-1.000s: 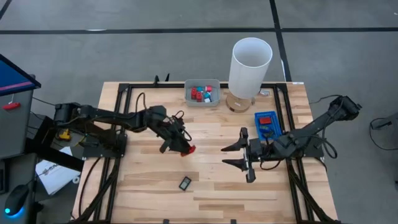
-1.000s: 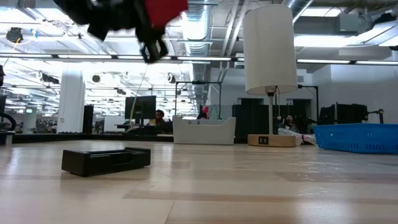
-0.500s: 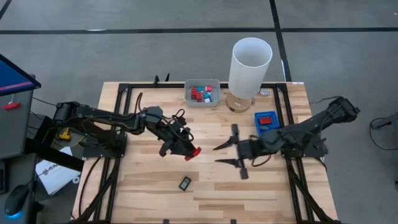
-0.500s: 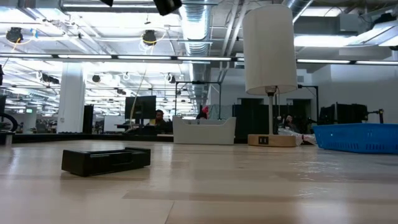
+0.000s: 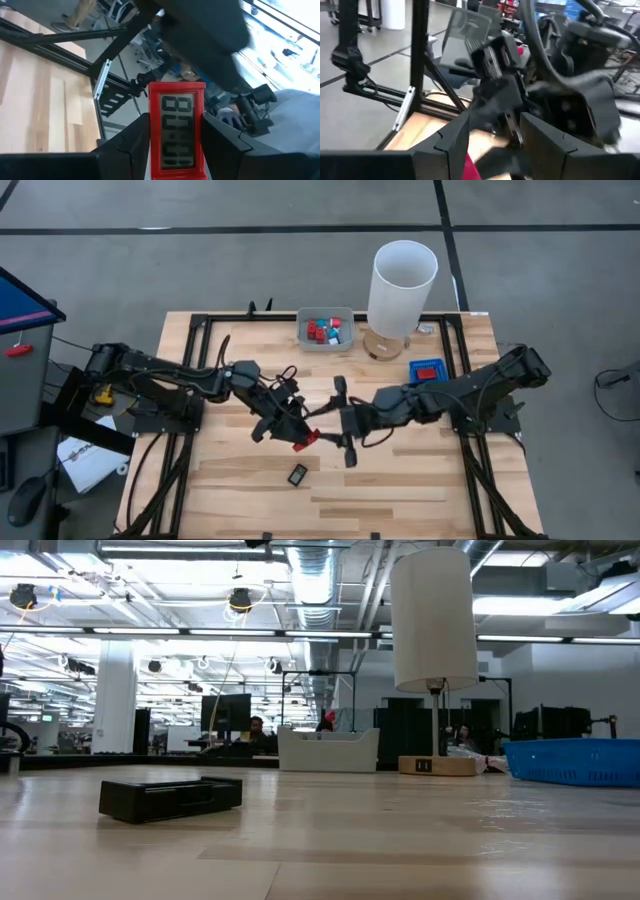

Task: Pick & Place Office items
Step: Put the red digital clock into the blue basket

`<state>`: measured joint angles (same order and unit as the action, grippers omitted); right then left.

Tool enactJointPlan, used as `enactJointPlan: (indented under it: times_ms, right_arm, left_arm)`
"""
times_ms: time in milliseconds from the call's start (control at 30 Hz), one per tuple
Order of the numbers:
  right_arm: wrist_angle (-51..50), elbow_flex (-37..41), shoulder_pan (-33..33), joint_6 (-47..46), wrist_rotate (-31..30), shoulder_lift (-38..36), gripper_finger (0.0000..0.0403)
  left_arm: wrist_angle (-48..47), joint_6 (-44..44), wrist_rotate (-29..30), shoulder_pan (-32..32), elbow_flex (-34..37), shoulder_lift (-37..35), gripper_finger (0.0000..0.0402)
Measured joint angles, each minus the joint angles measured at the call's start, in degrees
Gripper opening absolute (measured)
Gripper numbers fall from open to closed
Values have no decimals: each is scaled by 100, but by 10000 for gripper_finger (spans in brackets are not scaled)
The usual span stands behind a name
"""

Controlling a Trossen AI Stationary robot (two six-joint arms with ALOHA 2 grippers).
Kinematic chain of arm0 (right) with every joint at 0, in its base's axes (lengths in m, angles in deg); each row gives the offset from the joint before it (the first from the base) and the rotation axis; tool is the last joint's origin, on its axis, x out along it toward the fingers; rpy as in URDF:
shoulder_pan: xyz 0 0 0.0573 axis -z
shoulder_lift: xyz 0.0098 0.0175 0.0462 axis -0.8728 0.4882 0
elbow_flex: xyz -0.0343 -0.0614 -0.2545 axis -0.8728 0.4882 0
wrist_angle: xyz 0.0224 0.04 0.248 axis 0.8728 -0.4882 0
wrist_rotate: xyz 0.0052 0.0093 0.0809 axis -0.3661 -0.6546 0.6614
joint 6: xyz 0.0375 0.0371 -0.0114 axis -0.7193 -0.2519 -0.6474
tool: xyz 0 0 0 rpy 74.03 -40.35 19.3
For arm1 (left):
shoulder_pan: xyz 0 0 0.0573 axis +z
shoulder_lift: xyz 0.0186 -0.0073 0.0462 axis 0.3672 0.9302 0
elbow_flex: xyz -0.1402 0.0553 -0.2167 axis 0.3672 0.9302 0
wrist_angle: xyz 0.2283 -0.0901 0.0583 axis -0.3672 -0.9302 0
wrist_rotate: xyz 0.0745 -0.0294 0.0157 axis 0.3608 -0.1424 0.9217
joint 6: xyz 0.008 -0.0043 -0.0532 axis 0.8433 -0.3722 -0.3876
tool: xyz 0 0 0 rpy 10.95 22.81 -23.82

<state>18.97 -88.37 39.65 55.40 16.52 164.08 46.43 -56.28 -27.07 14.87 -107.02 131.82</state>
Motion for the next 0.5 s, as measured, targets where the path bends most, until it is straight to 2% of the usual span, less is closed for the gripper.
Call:
enactJointPlan:
  times_ms: [200, 500]
  right_arm:
    - [-685, -287, -74, -50, 202, 59, 168]
    - [-767, -294, -365, -63, 194, 24, 168]
  left_arm:
    - [-35, -2, 72, -161, 0, 0, 147]
    - [-59, 31, 71, -165, 2, 0, 147]
